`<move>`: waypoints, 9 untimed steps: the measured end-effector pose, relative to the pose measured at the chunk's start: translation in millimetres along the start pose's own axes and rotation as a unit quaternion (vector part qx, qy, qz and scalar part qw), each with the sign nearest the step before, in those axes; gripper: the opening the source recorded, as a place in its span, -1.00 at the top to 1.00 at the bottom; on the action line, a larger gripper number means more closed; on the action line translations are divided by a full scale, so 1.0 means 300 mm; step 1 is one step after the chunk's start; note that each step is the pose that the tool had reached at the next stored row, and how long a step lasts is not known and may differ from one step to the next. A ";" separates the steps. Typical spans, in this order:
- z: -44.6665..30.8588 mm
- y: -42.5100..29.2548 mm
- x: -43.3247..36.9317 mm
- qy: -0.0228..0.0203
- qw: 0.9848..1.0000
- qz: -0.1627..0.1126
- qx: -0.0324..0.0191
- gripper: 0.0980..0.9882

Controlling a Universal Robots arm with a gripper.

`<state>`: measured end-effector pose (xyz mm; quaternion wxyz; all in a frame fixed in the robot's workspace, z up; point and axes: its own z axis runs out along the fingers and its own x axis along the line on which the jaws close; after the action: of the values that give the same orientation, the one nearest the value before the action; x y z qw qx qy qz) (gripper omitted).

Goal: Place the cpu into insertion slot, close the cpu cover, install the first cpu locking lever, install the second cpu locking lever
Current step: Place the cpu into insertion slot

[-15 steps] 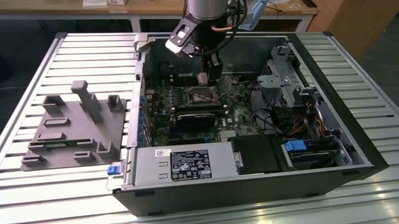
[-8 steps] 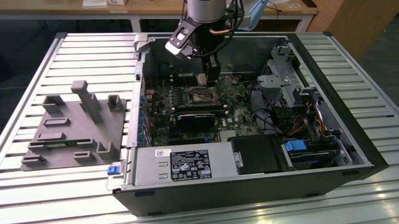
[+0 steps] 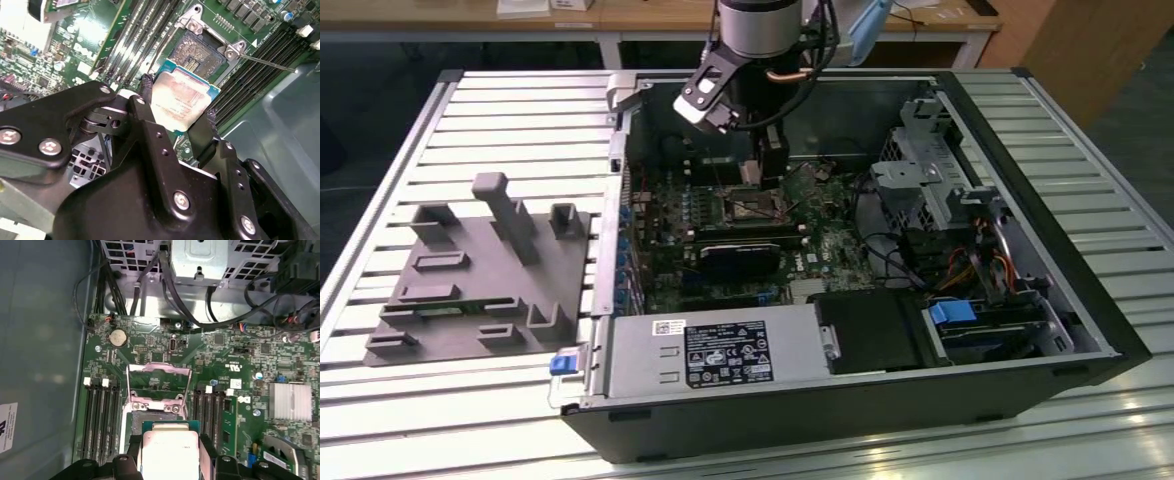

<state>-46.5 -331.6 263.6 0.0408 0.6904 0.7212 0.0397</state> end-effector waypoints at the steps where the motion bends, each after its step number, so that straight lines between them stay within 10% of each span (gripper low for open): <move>1: 0.003 0.000 0.000 0.003 1.000 0.000 0.000 0.01; 9: 0.040 -0.004 0.001 0.006 1.000 0.001 0.001 0.01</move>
<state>-46.5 -331.3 251.4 0.0358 0.6909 0.7208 0.0427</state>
